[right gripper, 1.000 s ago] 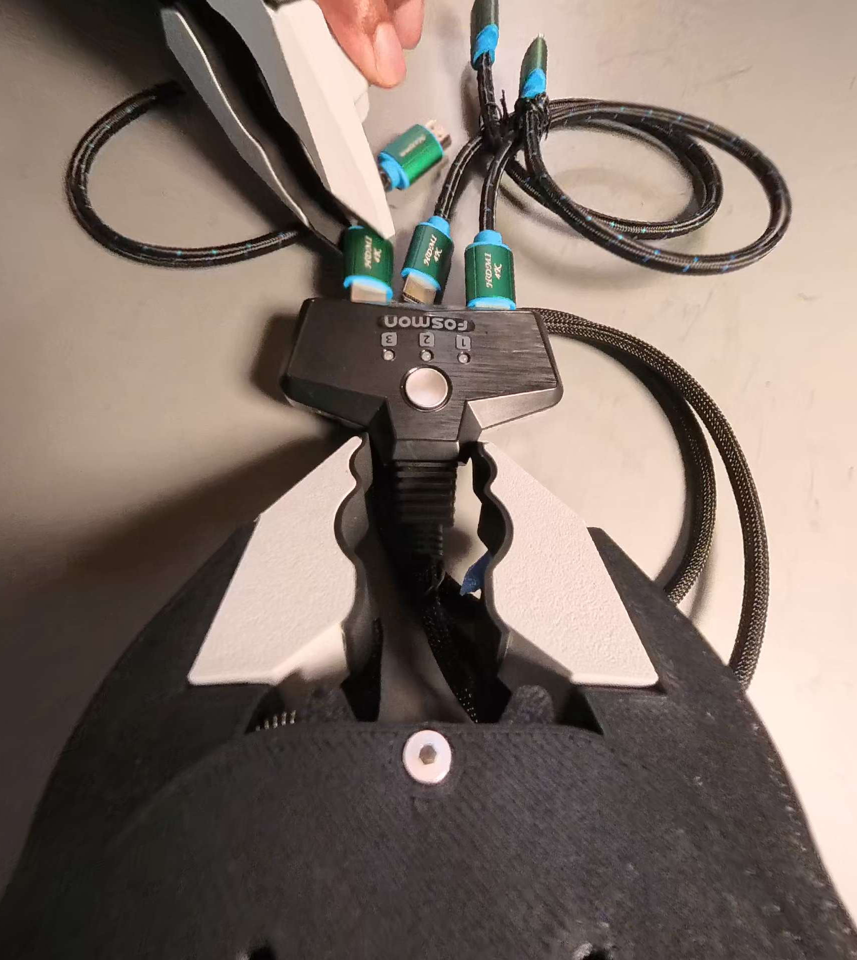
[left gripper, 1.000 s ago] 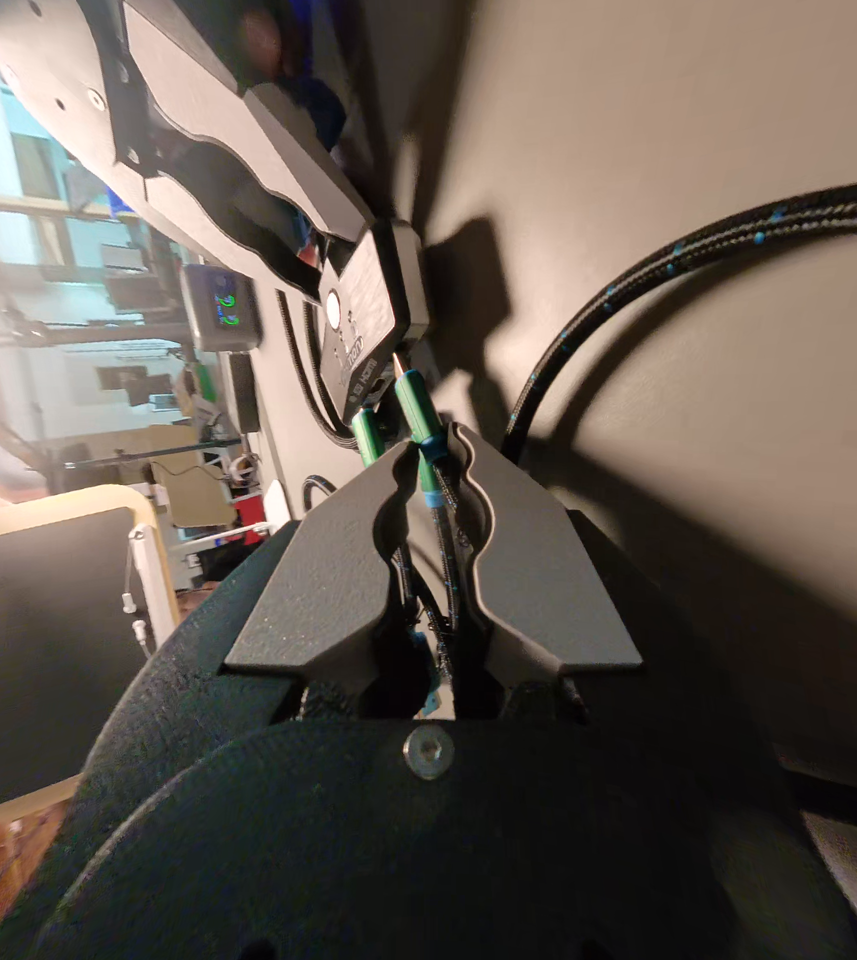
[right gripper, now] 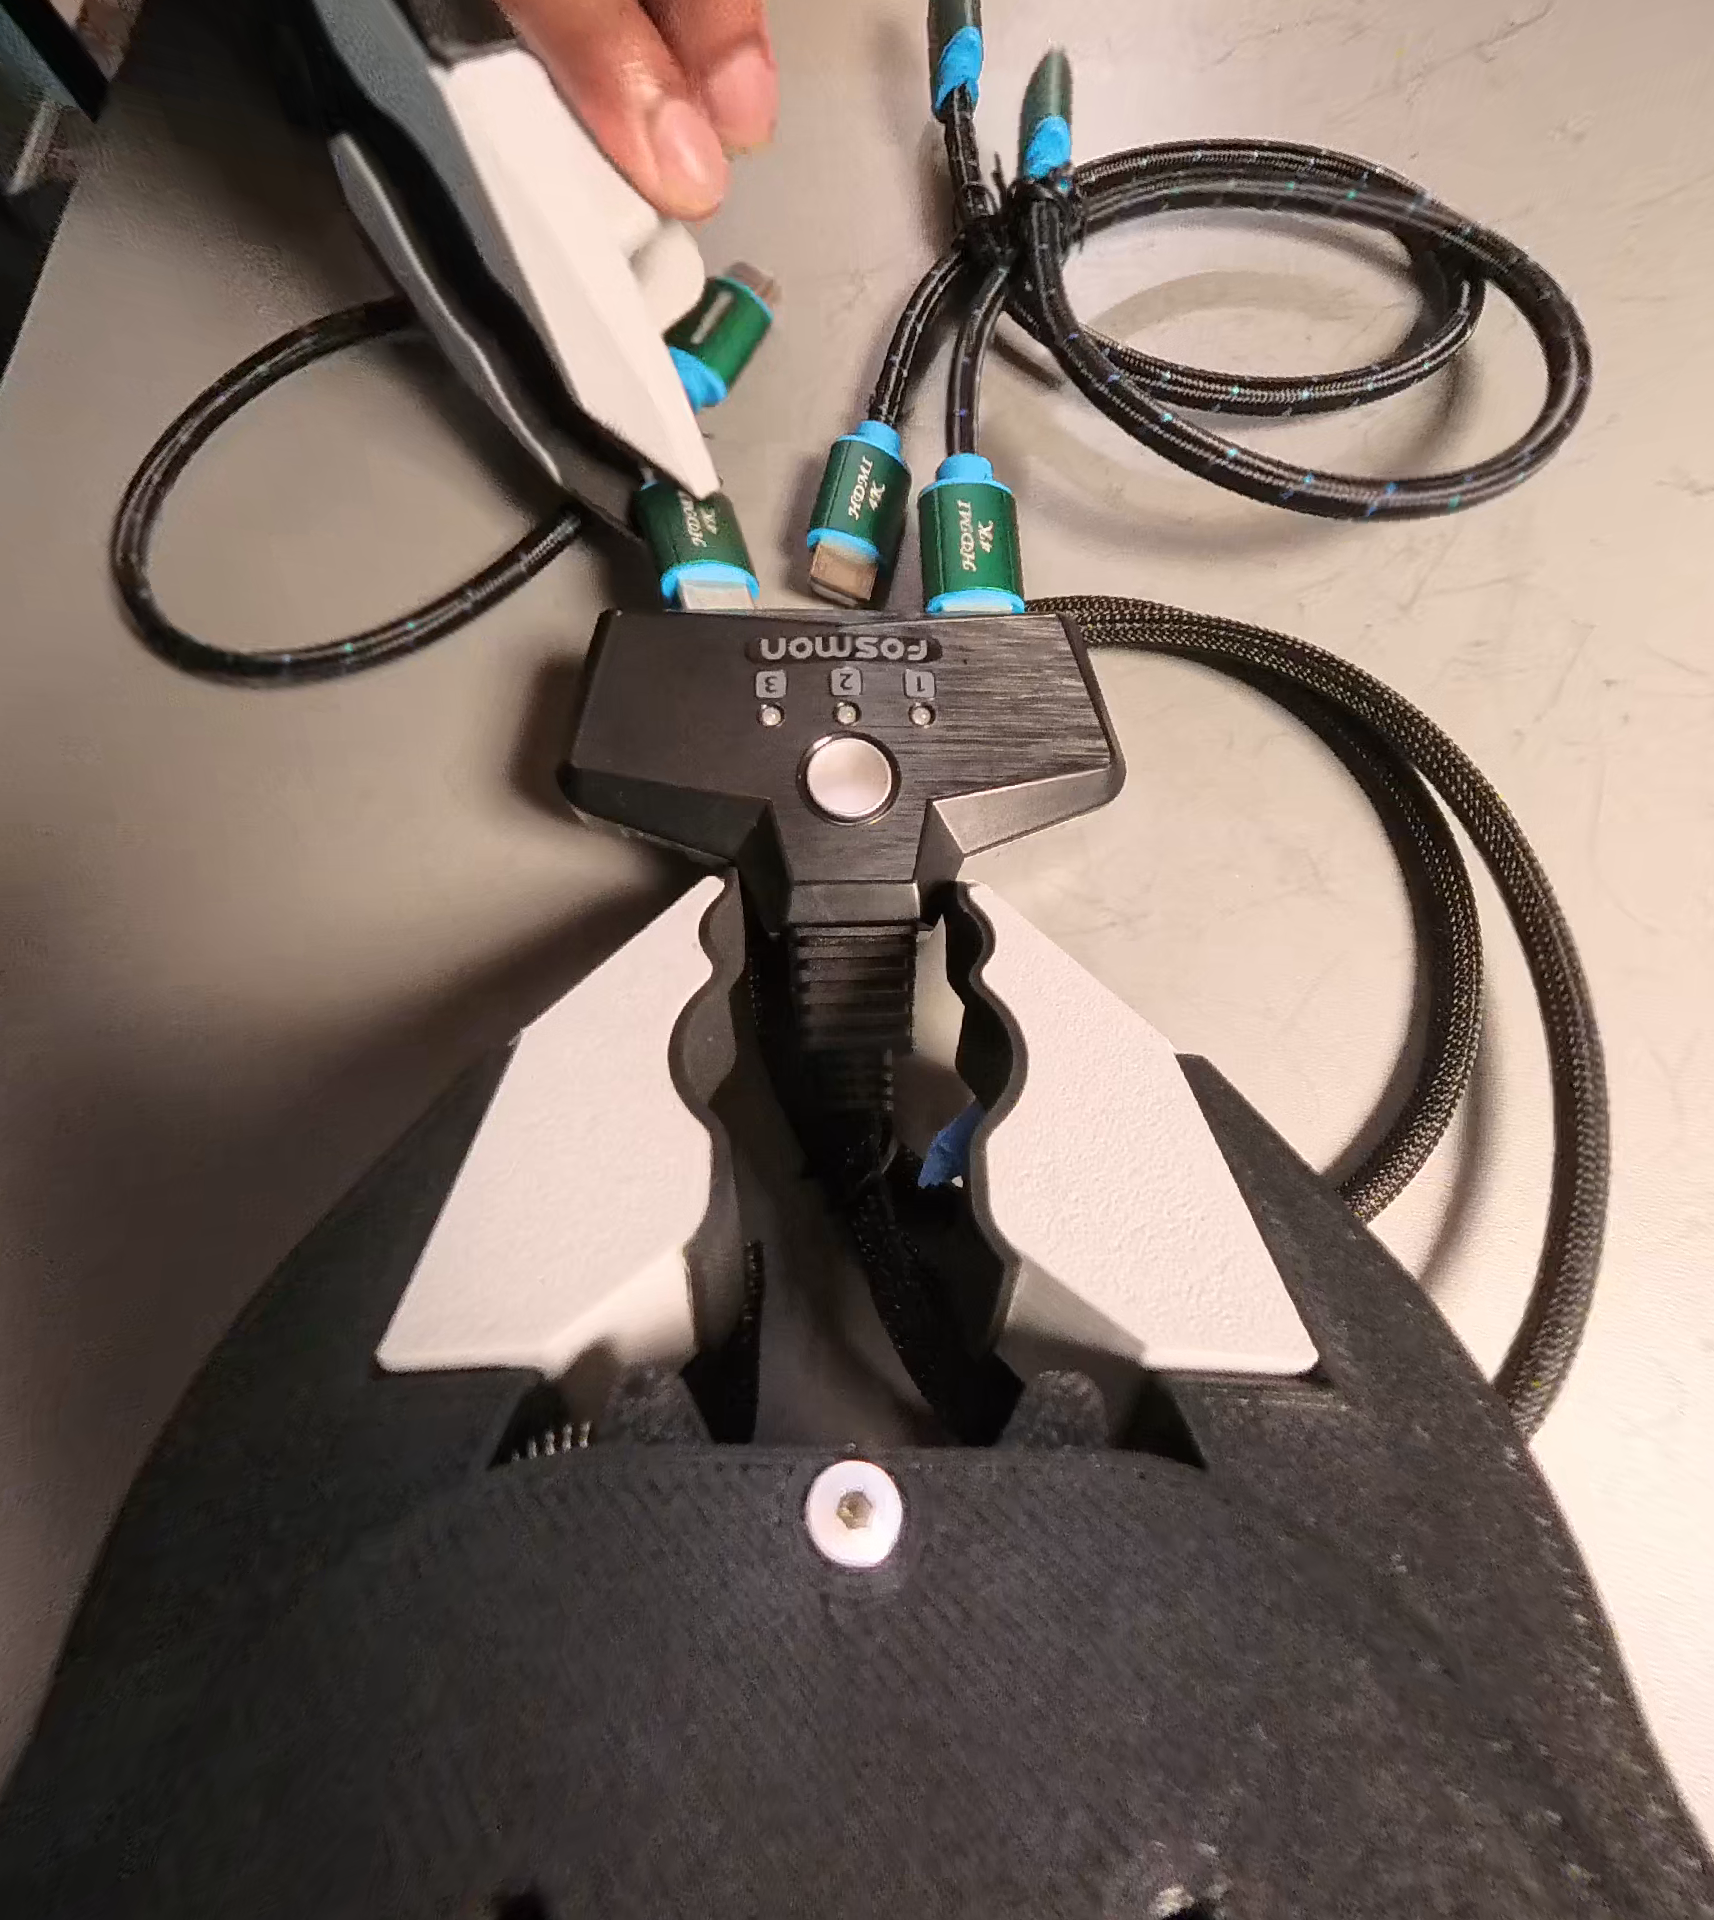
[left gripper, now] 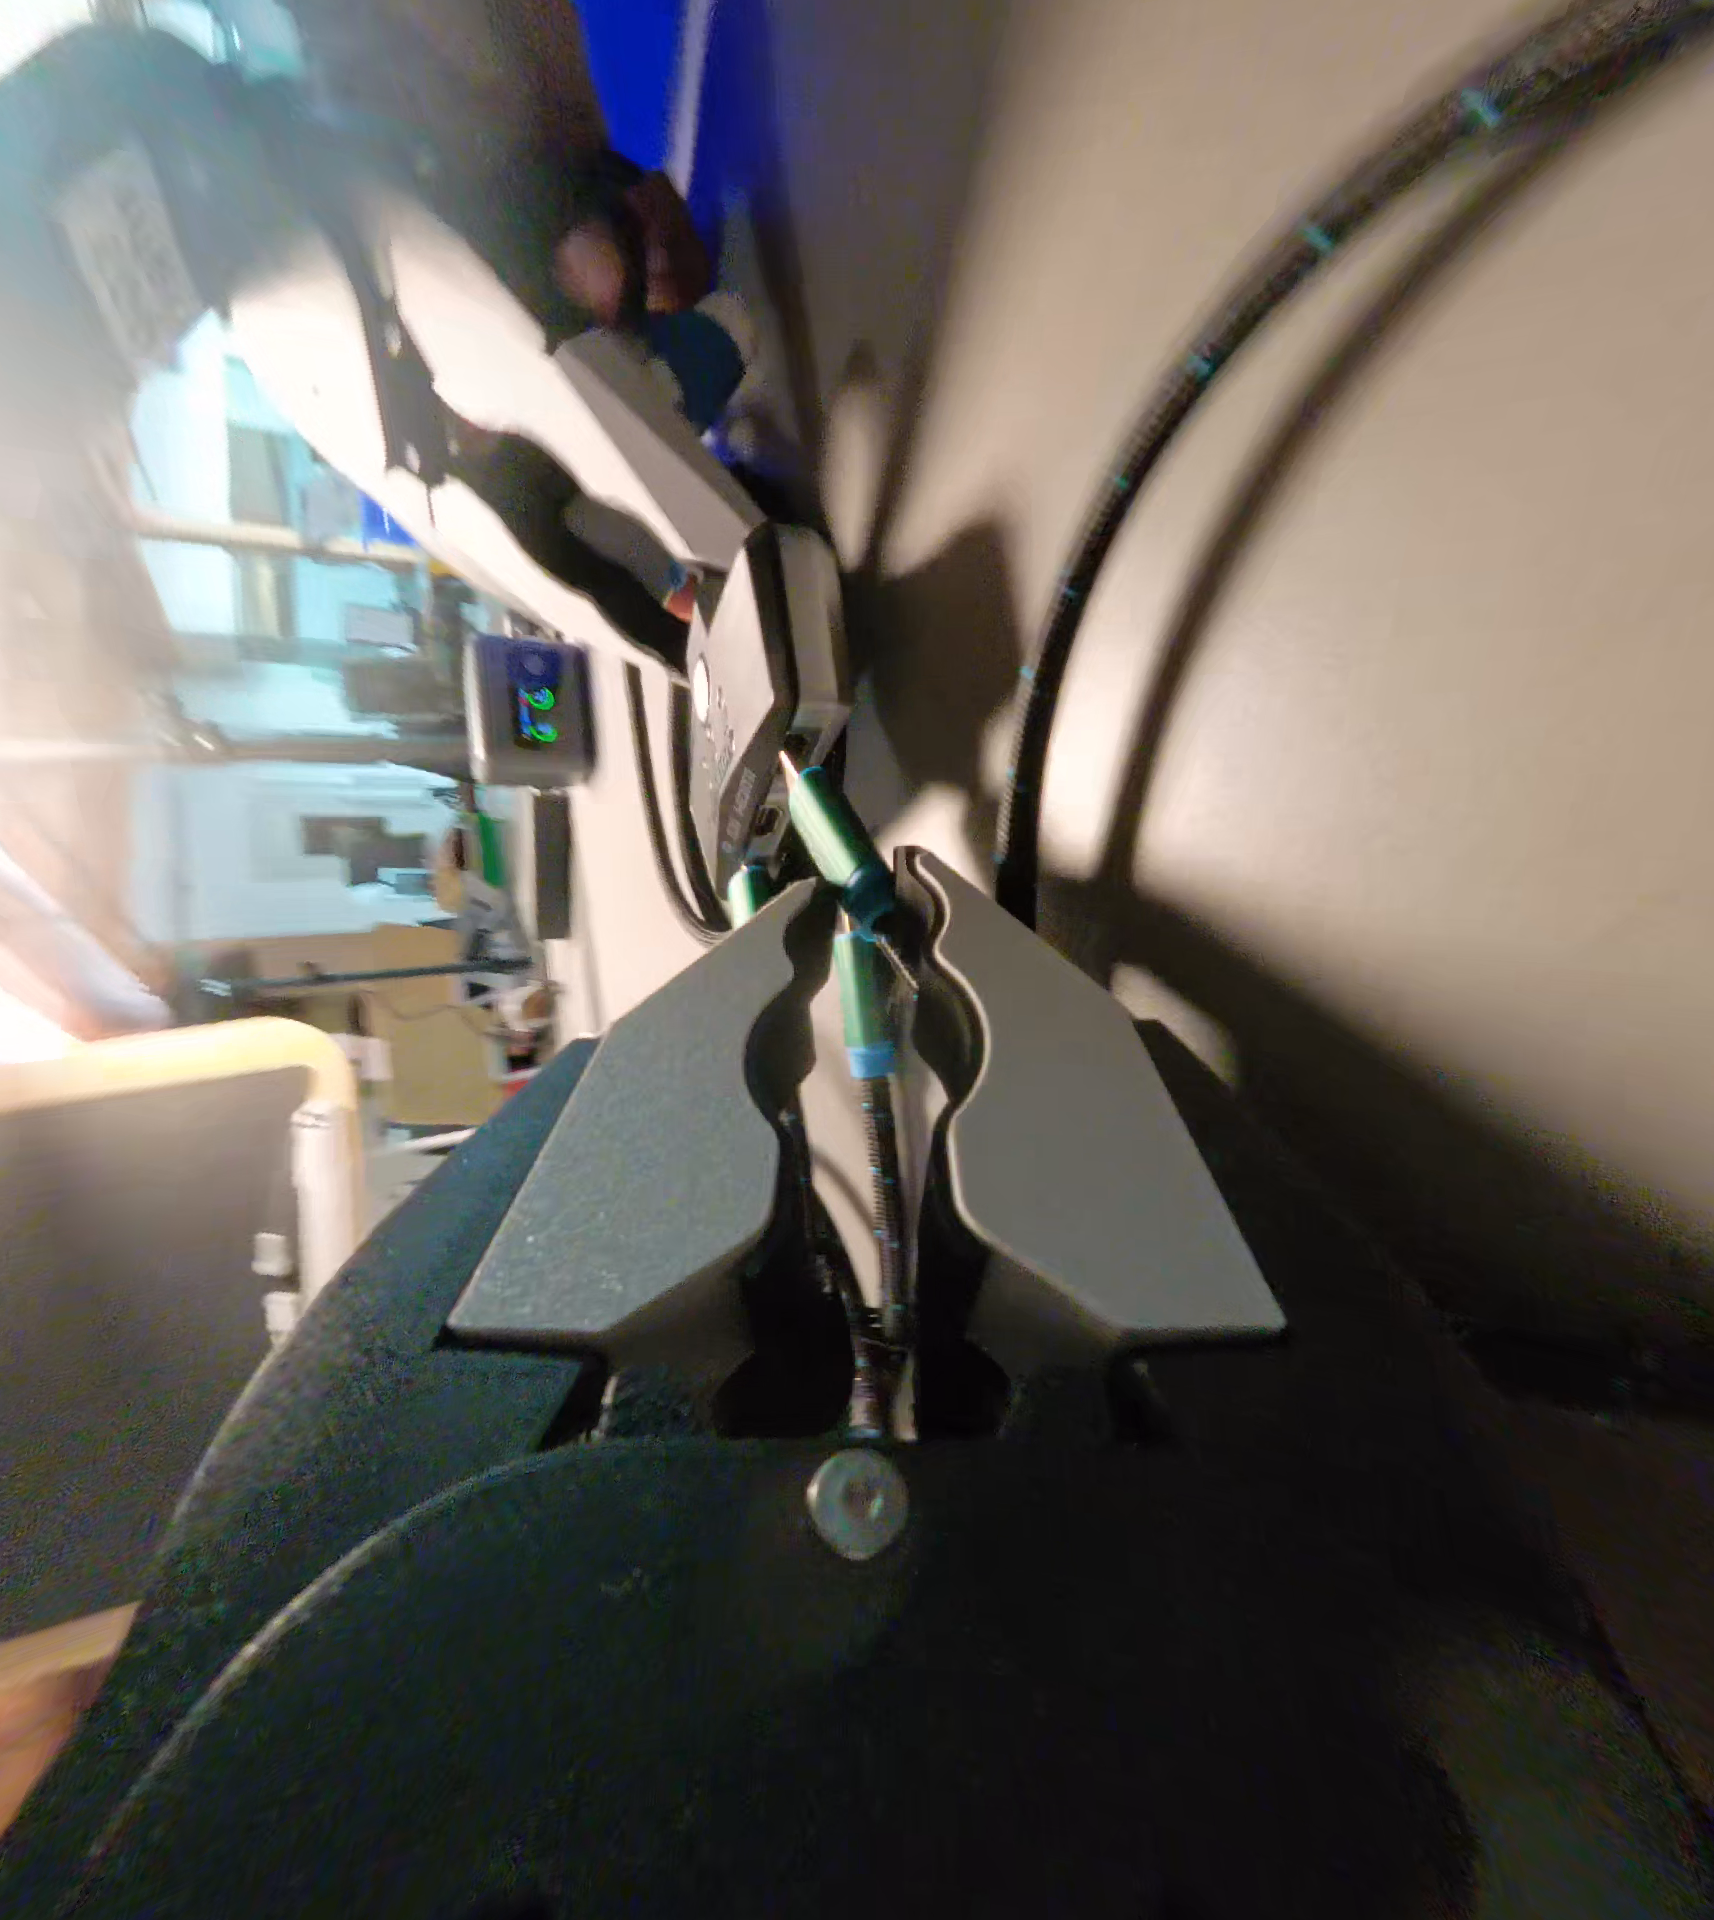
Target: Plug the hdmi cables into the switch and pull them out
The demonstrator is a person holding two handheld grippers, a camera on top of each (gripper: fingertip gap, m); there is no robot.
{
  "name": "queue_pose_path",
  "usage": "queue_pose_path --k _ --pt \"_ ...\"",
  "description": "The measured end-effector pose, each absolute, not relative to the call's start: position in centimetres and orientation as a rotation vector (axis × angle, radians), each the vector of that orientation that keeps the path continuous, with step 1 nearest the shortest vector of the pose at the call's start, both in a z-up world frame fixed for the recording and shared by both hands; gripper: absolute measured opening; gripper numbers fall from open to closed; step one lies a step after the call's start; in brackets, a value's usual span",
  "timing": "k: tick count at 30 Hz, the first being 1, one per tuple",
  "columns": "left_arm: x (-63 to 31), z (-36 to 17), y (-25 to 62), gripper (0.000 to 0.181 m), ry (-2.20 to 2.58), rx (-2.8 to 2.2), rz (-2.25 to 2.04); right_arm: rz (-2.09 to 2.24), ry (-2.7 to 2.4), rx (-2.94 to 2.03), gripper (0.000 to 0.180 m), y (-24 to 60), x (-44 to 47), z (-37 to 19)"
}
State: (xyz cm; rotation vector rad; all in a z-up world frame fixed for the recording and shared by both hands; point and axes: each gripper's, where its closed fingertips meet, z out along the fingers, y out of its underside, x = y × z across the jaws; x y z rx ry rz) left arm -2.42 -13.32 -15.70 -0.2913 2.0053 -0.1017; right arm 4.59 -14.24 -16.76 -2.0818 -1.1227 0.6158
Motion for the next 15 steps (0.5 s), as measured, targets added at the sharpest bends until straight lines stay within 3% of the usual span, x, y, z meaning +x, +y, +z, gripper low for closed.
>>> queue_pose_path --k 1,8,15 --pt "-2.5 -15.6 -13.2 0.014 2.014 -0.367 -0.179 0.618 -1.120 -2.082 0.040 -14.2 4.5 -16.7" --pt "-3.7 -15.1 -11.9 0.031 2.078 -1.003 -0.617 0.614 -1.120 -2.087 0.040 -14.2 4.6 -16.8" --pt "-4.4 -16.5 -11.9 0.029 2.012 -1.671 -0.911 0.608 -1.120 -2.094 0.040 -14.2 4.6 -16.8"
